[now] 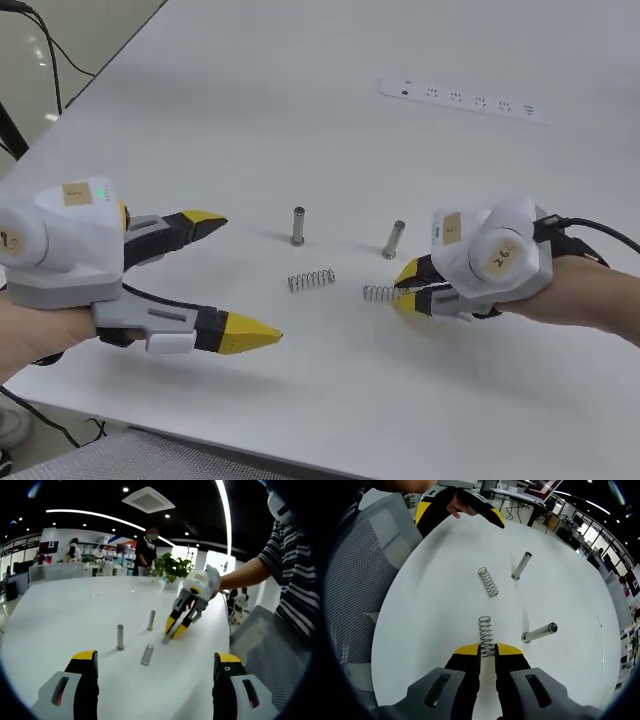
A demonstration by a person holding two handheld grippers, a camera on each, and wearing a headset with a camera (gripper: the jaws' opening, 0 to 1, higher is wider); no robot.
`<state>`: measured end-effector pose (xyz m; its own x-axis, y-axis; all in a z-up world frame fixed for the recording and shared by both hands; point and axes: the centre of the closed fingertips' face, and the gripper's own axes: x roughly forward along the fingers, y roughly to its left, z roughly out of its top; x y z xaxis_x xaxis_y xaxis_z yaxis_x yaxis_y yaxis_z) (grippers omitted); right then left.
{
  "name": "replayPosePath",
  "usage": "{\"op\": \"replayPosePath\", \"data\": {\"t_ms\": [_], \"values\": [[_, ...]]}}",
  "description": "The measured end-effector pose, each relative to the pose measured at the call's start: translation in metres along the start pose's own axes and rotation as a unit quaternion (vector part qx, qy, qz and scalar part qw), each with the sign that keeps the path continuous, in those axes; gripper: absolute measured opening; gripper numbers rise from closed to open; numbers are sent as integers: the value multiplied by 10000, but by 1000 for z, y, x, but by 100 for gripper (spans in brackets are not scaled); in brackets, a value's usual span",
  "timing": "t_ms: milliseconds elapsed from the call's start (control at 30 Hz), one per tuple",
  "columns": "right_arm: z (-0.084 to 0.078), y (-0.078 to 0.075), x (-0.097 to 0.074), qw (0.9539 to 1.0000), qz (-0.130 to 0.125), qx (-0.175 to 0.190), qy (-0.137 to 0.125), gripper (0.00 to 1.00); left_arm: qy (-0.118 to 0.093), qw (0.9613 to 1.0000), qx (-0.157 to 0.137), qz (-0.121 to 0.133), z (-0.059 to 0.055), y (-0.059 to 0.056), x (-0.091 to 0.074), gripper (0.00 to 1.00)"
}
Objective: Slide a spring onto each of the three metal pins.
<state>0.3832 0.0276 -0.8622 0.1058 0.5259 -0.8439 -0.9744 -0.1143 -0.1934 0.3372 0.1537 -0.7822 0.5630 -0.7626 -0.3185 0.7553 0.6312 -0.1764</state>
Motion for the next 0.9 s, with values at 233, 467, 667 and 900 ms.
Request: {"op": "replayPosePath", "data": {"t_ms": [233,467,667,900], "values": [[0,0,-3,10000,-57,42,-56,8,47,10000,38,-68,0,-5,-1,92],[-1,3,-9,9998,-110,97,-108,8,73,9999,54,-147,1,-9,2,90],[-2,4,-12,9997,-158,146,-149,8,69,9996,81,-253,5,-15,6,89],[-4,3,-18,9994,-219,188,-182,8,74,9994,94,-309,7,-17,8,89]]}}
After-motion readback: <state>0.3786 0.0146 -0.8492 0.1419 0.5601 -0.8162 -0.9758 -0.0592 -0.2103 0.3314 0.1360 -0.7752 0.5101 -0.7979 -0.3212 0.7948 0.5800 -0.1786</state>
